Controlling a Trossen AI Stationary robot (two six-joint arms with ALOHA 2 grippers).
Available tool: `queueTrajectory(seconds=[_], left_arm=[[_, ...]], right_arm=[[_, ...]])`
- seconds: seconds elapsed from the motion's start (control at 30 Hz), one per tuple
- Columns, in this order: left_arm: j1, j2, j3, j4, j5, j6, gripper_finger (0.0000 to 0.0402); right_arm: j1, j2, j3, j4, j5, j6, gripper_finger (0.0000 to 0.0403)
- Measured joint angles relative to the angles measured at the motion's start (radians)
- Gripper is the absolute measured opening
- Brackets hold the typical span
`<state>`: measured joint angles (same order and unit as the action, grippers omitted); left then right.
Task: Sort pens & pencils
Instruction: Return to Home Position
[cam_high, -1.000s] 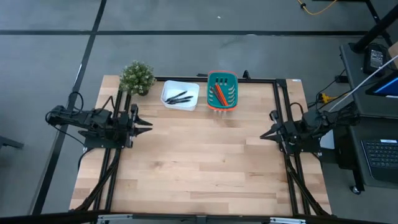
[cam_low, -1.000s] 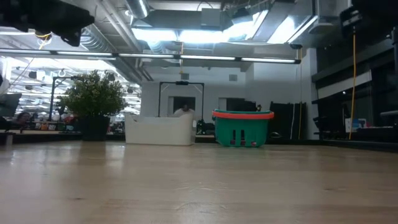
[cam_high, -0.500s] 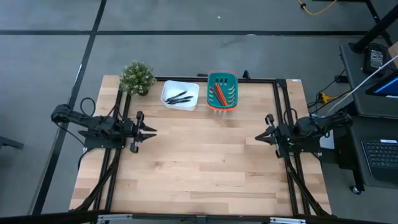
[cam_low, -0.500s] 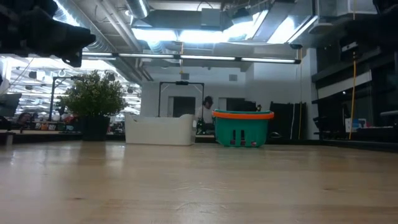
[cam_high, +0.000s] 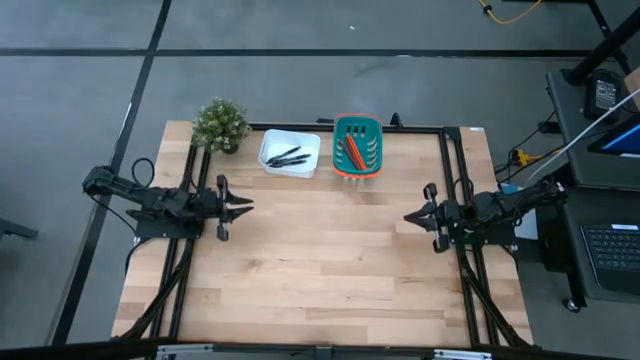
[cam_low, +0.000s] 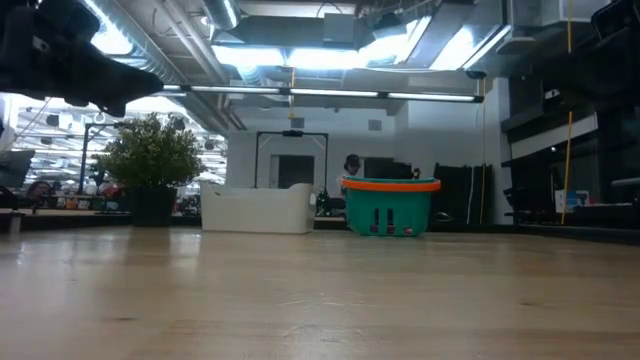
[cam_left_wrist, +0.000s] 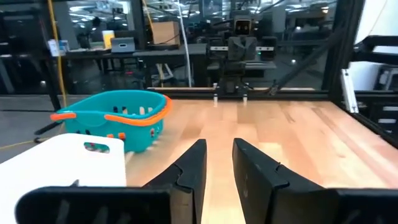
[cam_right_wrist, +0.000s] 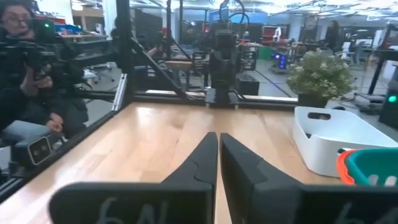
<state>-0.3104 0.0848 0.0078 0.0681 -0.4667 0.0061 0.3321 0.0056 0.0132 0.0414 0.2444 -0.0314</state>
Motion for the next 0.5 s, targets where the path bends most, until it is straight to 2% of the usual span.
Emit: queueTrajectory(seconds=[0.33, 0.5], left_arm=[[0.031, 0.002, 0.000, 0.001, -0.048, 0.055, 0.0072], [0.088, 0.002, 0.000, 0.001, -0.049, 0.068, 0.0072]], right_arm=[[-0.044, 0.054, 0.000, 0.011, 0.146, -0.085, 0.0021], [-0.095, 0.105, 0.000, 0.012, 0.157, -0.063, 0.0021]])
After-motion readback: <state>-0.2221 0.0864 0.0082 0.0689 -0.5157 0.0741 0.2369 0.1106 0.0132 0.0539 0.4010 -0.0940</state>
